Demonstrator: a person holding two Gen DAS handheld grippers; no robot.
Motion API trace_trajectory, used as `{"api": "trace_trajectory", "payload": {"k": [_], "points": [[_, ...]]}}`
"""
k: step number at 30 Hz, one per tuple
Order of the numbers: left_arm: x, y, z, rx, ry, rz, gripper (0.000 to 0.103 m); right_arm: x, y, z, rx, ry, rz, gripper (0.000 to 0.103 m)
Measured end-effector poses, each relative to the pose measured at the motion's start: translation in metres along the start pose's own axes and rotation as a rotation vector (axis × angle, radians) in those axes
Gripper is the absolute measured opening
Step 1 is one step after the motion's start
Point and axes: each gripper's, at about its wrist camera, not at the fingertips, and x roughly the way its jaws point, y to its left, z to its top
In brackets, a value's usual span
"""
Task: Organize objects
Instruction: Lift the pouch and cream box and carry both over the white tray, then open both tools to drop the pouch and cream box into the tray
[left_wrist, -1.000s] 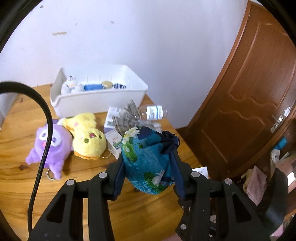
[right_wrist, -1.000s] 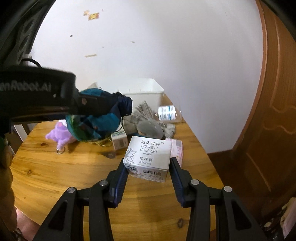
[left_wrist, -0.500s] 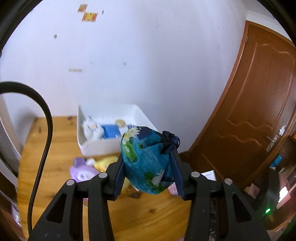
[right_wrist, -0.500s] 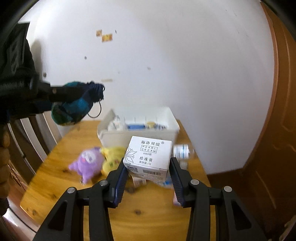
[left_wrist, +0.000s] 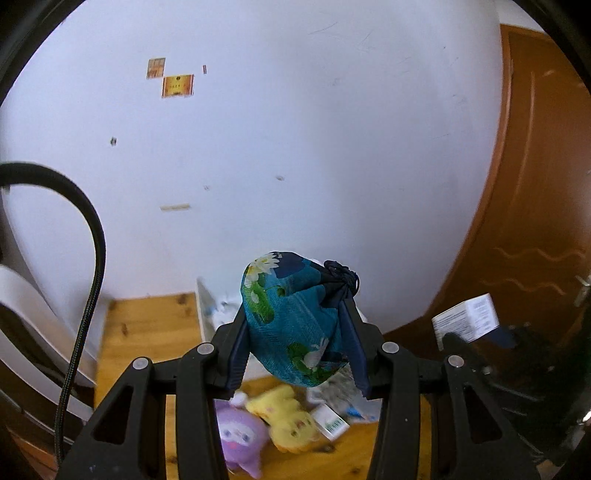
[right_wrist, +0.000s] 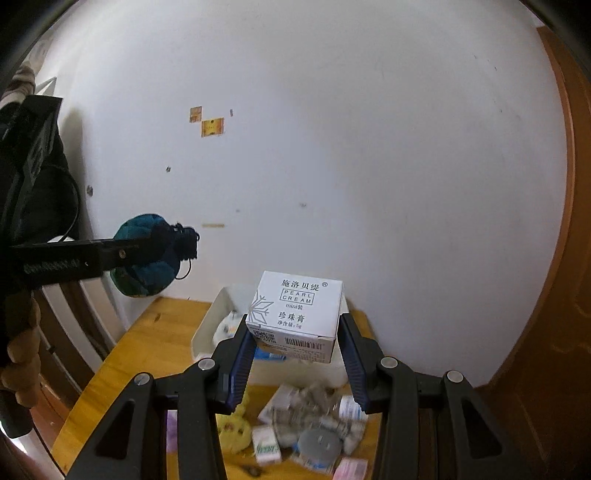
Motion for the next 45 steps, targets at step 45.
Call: {"api": "trace_trajectory", "payload": {"k": [45], "points": [[0.332,0.087,0.025,-0.08,0.398,0.309,0.054,0.309,-0.022,-0.041,0.051,0.426,0.071,0.071]]}}
